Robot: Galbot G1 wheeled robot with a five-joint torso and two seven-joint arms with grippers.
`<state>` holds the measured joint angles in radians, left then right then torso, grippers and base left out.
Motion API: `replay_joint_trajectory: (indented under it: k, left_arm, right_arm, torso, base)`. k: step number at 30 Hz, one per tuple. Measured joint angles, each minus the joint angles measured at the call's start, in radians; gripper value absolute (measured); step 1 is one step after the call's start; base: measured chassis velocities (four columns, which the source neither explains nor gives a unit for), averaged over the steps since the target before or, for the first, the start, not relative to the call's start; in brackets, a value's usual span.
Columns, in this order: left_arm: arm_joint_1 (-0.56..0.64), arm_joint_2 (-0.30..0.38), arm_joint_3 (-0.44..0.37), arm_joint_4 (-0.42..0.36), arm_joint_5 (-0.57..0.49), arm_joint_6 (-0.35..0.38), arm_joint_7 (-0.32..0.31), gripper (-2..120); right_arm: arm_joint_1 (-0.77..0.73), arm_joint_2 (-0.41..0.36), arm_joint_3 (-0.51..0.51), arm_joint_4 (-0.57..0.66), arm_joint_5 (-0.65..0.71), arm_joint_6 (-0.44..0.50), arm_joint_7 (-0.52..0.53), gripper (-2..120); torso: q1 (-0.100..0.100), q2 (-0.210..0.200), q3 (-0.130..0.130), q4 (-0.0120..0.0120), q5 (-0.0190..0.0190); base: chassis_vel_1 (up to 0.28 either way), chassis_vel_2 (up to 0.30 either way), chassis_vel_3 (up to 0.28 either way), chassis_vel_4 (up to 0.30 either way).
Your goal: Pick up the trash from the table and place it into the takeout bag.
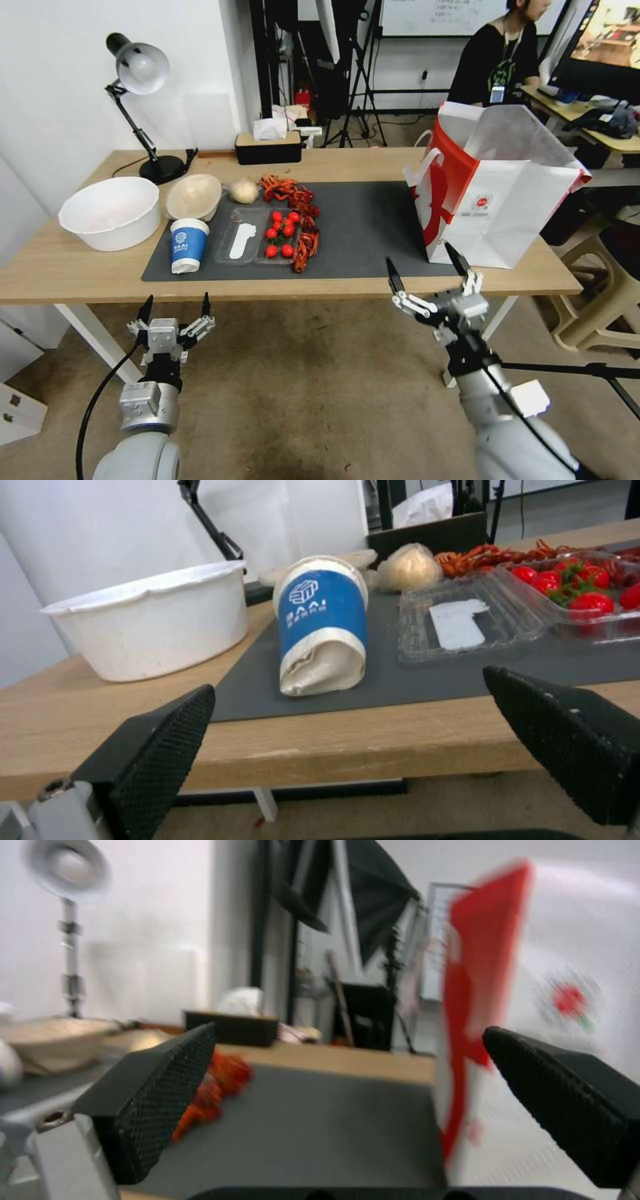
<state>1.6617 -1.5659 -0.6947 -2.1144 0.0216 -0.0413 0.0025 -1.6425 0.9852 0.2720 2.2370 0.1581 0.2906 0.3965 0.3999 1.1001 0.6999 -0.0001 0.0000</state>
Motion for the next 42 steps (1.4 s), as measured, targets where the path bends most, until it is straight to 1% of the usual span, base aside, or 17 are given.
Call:
replay_joint_trajectory:
  k: [3,7,13,18,24,27,28,31,32,35,36,41,42]
  left_arm:
    - [-0.003,0.0,0.001,0.005,-0.002,0.0,0.0,100]
    - [-0.004,0.0,0.002,0.01,-0.002,-0.001,0.0,100]
    - [-0.004,-0.002,0.002,0.014,-0.002,-0.004,0.0,100]
    - [-0.006,-0.002,0.002,0.015,-0.001,-0.005,-0.001,100]
    - [-0.032,0.008,0.004,0.025,-0.033,0.003,-0.014,100]
    - [-0.067,0.032,0.01,0.037,-0.082,0.029,-0.021,100]
    - [-0.067,0.032,0.01,0.037,-0.082,0.029,-0.021,100]
    - [-0.111,0.064,0.012,0.058,-0.145,0.068,-0.023,100]
    - [-0.111,0.064,0.012,0.058,-0.145,0.068,-0.023,100]
    - [-0.147,0.095,0.005,0.08,-0.201,0.105,-0.035,100]
    - [-0.163,0.11,0.005,0.092,-0.213,0.116,-0.037,100]
    - [-0.202,0.136,0.009,0.121,-0.236,0.138,-0.04,100]
    - [-0.231,0.155,0.012,0.144,-0.253,0.148,-0.041,100]
  right_arm:
    - [-0.024,0.03,0.003,-0.042,-0.003,0.012,0.047,100]
    - [-0.036,0.049,-0.001,-0.086,-0.003,0.018,0.08,100]
    - [-0.036,0.061,-0.021,-0.14,-0.003,0.029,0.097,100]
    - [-0.023,0.061,-0.029,-0.146,0.0,0.029,0.098,100]
    - [-0.018,0.061,-0.037,-0.139,-0.002,0.025,0.098,100]
    - [-0.015,0.062,-0.039,-0.133,-0.006,0.021,0.098,100]
    - [-0.015,0.062,-0.039,-0.133,-0.006,0.021,0.098,100]
    - [-0.001,0.058,-0.049,-0.126,-0.008,0.006,0.099,100]
    - [-0.001,0.058,-0.049,-0.126,-0.008,0.006,0.099,100]
    - [0.031,0.049,-0.067,-0.125,-0.007,-0.01,0.1,100]
    - [0.036,0.048,-0.07,-0.125,-0.007,-0.014,0.1,100]
    - [0.039,0.048,-0.072,-0.122,-0.006,-0.02,0.1,100]
    - [0.04,0.05,-0.072,-0.121,-0.006,-0.023,0.1,100]
  torso:
    - [0.0,0.0,0.0,0.0001,0.0]
    - [0.0,0.0,0.0,0.0002,0.0]
    - [0.0,0.0,0.0,0.0001,0.0]
    - [0.0,0.0,0.0,0.0002,0.0]
    - [0.0,0.0,0.0,0.0002,-0.0001]
    - [0.0,0.0,0.0,0.0001,-0.0001]
    - [0.0,0.0,0.0,0.0001,-0.0001]
    - [0.0,0.0,0.0,-0.0002,-0.0002]
    - [0.0,0.0,0.0,-0.0002,-0.0002]
    - [0.0,0.0,0.0,0.0006,0.0]
    - [0.0,0.0,0.0,0.0005,0.0]
    - [0.0,0.0,0.0,0.0,-0.0003]
    - [0.0,0.0,0.0,0.0001,0.0]
  base:
    - [0.0,0.0,0.0,0.0]
    - [0.0,0.0,0.0,0.0]
    - [0.0,0.0,0.0,0.0]
    - [0.0,0.0,0.0,0.0]
    - [0.0,0.0,0.0,0.0]
    - [0.0,0.0,0.0,0.0]
    - [0.0,0.0,0.0,0.0]
    - [0.0,0.0,0.0,0.0]
    - [0.0,0.0,0.0,0.0]
    - [0.0,0.0,0.0,0.0]
    - [0.0,0.0,0.0,0.0]
    - [0.0,0.0,0.0,0.0]
    - [0.0,0.0,0.0,0.0]
